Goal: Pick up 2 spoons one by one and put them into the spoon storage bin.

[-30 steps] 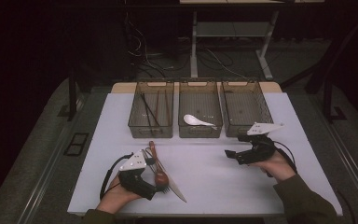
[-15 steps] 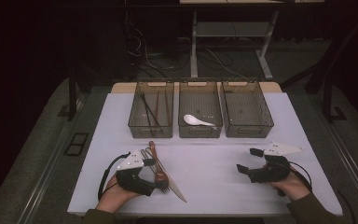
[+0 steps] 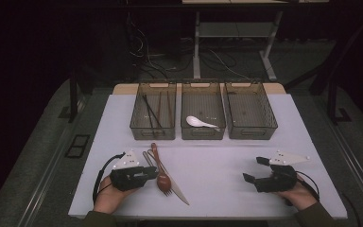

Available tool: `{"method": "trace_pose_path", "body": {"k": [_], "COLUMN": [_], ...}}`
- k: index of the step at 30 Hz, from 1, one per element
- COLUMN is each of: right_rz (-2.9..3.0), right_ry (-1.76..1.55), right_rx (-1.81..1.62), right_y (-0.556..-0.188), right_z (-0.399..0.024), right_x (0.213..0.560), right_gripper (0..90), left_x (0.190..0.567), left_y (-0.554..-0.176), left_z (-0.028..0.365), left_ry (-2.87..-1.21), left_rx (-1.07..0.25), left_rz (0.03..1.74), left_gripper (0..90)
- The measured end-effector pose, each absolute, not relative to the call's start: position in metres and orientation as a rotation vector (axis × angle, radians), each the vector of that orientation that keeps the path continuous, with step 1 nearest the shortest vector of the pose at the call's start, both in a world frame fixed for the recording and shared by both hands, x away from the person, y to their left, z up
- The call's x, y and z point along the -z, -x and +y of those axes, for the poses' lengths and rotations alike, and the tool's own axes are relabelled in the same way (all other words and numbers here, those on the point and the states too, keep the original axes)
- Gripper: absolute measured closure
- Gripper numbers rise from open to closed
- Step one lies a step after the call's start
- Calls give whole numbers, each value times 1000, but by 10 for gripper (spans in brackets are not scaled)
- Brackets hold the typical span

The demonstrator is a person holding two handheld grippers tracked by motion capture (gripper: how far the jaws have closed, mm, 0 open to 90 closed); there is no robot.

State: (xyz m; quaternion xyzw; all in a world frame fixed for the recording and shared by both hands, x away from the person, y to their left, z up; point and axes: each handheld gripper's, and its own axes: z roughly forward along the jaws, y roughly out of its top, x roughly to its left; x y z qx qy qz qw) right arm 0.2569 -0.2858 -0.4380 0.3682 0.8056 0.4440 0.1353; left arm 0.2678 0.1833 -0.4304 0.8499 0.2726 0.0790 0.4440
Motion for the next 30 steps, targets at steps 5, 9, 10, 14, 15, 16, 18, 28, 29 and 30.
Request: {"method": "trace_pose_path", "body": {"k": [5, 9, 10, 14, 15, 16, 18, 28, 29, 30], "right_rz": [2341, 2340, 2338, 2345, 2345, 2345, 2345, 2355, 2355, 2355], "right_ry": [-1045, -1048, -1049, -1044, -1043, -1043, -1038, -1033, -1031, -1028], "right_rx": [-1277, -1271, -1272, -1267, -1268, -1265, -1268, -1265, -1263, -1261], "right_y": [-257, -256, -256, -257, -257, -257, -256, -256, -256, -257], "right_z": [-284, -285, -285, -285, -285, -285, -284, -283, -283, -283], "right_x": [439, 439, 439, 439, 439, 439, 439, 439, 439, 440], "right_gripper": [153, 153, 153, 153, 153, 153, 153, 153, 153, 153], "left_x": [434, 436, 437, 441, 441, 442, 442, 446, 446, 446], "left_y": [-269, -265, -263, -258, -257, -257, -255, -251, -252, -252], "left_z": [182, 184, 183, 180, 180, 181, 182, 177, 177, 176], "left_ry": [-2169, -2190, -2192, -2242, -2243, -2246, -2250, -2266, -2265, -2258], "left_rx": [-164, -134, -119, -79, -69, -65, -49, 5, 7, 9], "left_rz": [699, 700, 692, 656, 655, 653, 654, 618, 615, 612], "left_gripper": [890, 890, 890, 890, 890, 890, 890, 890, 890, 890]}}
